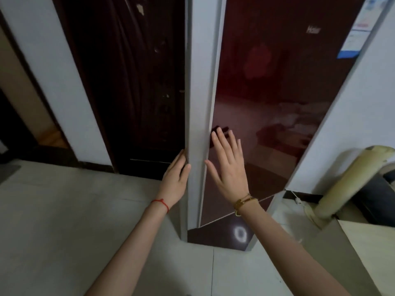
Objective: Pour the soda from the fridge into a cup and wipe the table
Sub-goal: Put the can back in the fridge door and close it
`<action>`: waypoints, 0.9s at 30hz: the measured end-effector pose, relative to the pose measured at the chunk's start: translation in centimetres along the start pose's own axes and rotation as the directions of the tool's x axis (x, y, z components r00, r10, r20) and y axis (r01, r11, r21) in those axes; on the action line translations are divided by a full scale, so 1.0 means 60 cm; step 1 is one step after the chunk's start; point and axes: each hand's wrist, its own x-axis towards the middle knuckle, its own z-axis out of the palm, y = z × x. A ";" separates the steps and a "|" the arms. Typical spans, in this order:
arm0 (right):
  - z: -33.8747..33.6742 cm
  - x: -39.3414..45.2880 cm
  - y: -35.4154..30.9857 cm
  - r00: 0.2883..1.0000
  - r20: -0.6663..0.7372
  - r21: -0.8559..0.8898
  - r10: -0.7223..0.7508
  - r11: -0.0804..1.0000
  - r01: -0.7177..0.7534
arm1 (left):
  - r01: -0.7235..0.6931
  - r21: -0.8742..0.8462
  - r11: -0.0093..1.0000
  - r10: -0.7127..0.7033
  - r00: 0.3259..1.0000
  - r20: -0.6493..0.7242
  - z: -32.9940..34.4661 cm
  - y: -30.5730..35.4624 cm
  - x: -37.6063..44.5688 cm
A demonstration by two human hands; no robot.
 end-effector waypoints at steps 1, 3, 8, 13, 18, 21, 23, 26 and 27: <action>0.013 0.013 0.003 1.000 0.007 -0.006 -0.006 1.000 0.006 | 0.011 -0.003 1.000 -0.011 1.000 -0.003 -0.002 -0.007 0.014; 0.039 0.040 0.011 1.000 0.022 -0.001 -0.016 1.000 0.016 | 0.034 0.001 0.999 -0.034 0.999 -0.015 -0.007 -0.025 0.044; 0.100 0.101 0.031 0.999 0.039 0.015 -0.031 0.999 0.031 | 0.074 0.028 0.997 -0.073 0.997 -0.033 -0.020 -0.071 0.116; 0.151 0.156 0.051 0.998 0.065 -0.006 -0.026 1.000 0.027 | 0.076 0.030 0.997 -0.075 0.996 -0.041 -0.020 -0.101 0.181; 0.193 0.208 0.075 0.994 0.110 -0.094 -0.004 0.995 0.014 | 0.109 0.039 0.993 -0.108 0.994 -0.010 -0.016 -0.141 0.250; 0.214 0.235 0.086 0.992 0.124 -0.135 0.021 0.991 -0.004 | 0.097 0.047 0.994 -0.098 0.995 0.010 -0.017 -0.156 0.289; 0.227 0.249 0.092 0.991 0.125 -0.161 0.040 0.987 -0.020 | 0.084 0.046 0.995 -0.085 0.996 0.026 -0.017 -0.165 0.312; 0.243 0.269 0.099 0.989 0.127 -0.212 0.075 0.976 -0.047 | 0.059 0.045 0.997 -0.061 0.997 0.056 -0.019 -0.181 0.343; 0.248 0.274 0.100 0.988 0.126 -0.227 0.086 0.972 -0.055 | 0.050 0.049 0.998 -0.053 0.996 0.068 -0.020 -0.186 0.353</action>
